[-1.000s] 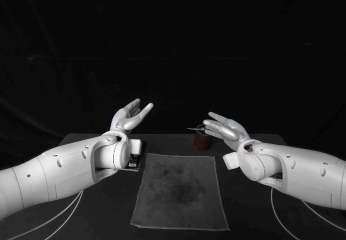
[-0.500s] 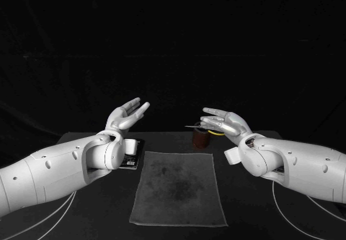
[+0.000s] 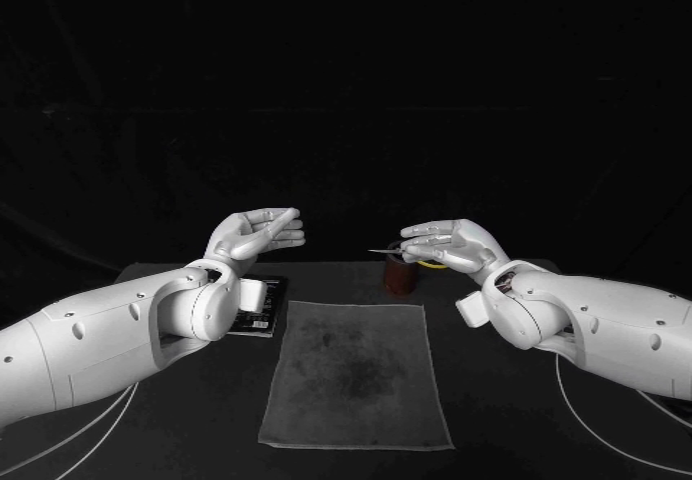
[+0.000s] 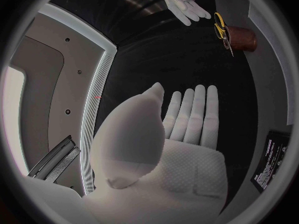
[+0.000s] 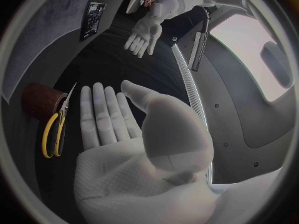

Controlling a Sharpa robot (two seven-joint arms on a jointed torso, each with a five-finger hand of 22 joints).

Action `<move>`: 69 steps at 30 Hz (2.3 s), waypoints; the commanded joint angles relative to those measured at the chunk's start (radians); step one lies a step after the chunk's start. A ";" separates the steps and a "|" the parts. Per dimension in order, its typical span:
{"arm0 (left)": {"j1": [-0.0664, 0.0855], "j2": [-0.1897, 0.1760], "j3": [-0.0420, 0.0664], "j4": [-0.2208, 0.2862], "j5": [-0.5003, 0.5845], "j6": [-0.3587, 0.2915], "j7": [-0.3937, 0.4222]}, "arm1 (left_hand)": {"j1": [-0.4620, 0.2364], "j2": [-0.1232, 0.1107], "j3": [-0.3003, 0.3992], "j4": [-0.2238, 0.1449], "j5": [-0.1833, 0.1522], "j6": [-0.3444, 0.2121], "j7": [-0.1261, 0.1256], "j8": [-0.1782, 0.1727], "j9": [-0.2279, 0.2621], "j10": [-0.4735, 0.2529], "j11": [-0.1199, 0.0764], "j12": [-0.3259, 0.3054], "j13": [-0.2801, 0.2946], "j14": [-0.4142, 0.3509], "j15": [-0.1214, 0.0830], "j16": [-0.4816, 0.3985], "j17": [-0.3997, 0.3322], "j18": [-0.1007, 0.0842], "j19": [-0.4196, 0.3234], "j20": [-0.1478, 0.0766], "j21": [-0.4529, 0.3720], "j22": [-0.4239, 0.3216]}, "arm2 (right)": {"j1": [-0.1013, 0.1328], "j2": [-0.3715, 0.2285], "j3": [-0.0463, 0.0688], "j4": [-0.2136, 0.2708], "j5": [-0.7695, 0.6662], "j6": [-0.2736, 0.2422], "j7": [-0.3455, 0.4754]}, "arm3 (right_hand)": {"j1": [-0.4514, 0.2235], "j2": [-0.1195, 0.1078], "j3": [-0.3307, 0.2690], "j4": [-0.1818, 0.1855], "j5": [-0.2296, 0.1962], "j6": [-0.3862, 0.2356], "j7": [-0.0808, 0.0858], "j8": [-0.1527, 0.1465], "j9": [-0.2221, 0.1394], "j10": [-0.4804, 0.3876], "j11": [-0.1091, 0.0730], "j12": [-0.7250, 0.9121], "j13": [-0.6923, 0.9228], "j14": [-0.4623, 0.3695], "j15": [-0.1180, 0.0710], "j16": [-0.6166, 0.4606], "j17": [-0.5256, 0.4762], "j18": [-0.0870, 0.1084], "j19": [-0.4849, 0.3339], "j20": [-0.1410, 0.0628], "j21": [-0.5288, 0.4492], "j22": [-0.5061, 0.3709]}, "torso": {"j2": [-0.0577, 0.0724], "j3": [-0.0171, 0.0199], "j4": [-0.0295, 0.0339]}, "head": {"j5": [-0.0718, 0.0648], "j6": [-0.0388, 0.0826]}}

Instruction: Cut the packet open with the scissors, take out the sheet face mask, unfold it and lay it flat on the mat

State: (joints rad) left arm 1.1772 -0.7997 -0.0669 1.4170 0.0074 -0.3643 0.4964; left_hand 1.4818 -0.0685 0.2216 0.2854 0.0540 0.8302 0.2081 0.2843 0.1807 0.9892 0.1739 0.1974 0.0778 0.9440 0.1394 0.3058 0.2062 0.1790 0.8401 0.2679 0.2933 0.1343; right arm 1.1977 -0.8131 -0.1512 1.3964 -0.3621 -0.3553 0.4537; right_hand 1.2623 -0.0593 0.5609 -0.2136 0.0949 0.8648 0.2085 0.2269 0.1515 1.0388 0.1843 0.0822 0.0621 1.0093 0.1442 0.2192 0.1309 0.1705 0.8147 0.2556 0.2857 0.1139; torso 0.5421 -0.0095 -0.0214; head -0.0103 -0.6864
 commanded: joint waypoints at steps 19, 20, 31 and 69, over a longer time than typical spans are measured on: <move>0.020 -0.166 0.001 0.149 -0.056 0.277 -0.053 | 0.001 -0.046 0.052 0.000 -0.003 0.041 0.007 -0.020 -0.005 0.065 -0.010 -0.076 -0.012 0.059 -0.019 0.007 0.059 0.006 0.077 -0.032 0.048 0.009 | 0.083 -0.071 0.003 0.030 -0.494 0.117 -0.178 | -0.004 -0.027 -0.084 0.021 0.054 0.140 -0.040 0.010 0.015 0.269 -0.094 -0.005 0.017 0.333 -0.120 0.123 0.144 0.012 0.208 -0.119 0.245 0.124 | 0.053 -0.0045 0.0043 | -0.009 0.011; 0.021 -0.175 0.001 0.158 -0.054 0.280 -0.054 | 0.001 -0.047 0.053 0.000 -0.003 0.042 0.007 -0.021 -0.005 0.066 -0.011 -0.078 -0.012 0.065 -0.020 0.008 0.061 0.006 0.081 -0.034 0.050 0.010 | 0.091 -0.076 0.003 0.029 -0.507 0.133 -0.199 | -0.003 -0.031 -0.092 0.019 0.054 0.140 -0.041 0.005 0.014 0.276 -0.099 -0.009 0.019 0.357 -0.127 0.139 0.163 0.012 0.223 -0.128 0.270 0.139 | 0.057 -0.0041 0.0037 | -0.008 0.015; 0.031 -0.217 0.001 0.203 -0.030 0.280 -0.058 | -0.007 -0.053 0.050 0.002 -0.003 0.042 0.011 -0.024 -0.005 0.068 -0.009 -0.084 -0.012 0.061 -0.018 0.001 0.063 0.004 0.080 -0.034 0.049 0.008 | 0.191 -0.096 0.008 -0.013 -0.766 0.250 -0.395 | -0.030 -0.070 -0.119 0.021 0.099 0.158 -0.055 -0.005 0.022 0.280 -0.113 0.001 0.049 0.442 -0.153 0.297 0.334 0.011 0.281 -0.160 0.384 0.211 | 0.082 -0.0001 0.0079 | -0.054 0.041; 0.042 -0.213 0.001 0.229 -0.001 0.270 -0.067 | -0.017 -0.058 0.044 0.002 -0.004 0.040 0.017 -0.028 -0.006 0.068 -0.005 -0.091 -0.011 0.061 -0.015 -0.003 0.067 0.003 0.078 -0.033 0.048 0.007 | 0.241 -0.066 0.019 -0.005 -1.244 0.117 -0.607 | 0.165 -0.104 -0.388 0.281 0.091 0.076 -0.049 -0.082 0.056 -0.069 -0.071 0.063 0.005 0.436 -0.118 0.891 0.816 -0.010 0.362 -0.133 0.630 0.514 | 0.127 0.0044 0.0114 | -0.076 0.069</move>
State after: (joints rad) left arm 1.2171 -1.0153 -0.0663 1.6441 0.0009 -0.1078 0.4270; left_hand 1.4682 -0.1214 0.2707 0.2856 0.0542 0.8721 0.2190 0.2626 0.1754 1.0581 0.1647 0.1105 0.0661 1.0043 0.1187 0.3094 0.2714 0.1758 0.9167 0.2343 0.3396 0.1423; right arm 1.4374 -0.8832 -0.1332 1.3959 -1.5694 -0.2432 -0.1252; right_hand 1.4193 -0.1636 0.1737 0.0627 0.1839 0.9378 0.1624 0.1485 0.2063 0.9655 0.1129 0.1424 0.0665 1.4359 0.0264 1.0956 0.9300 0.1760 1.1661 0.1233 0.9021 0.6088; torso 0.6652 -0.0053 -0.0107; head -0.0870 -0.6187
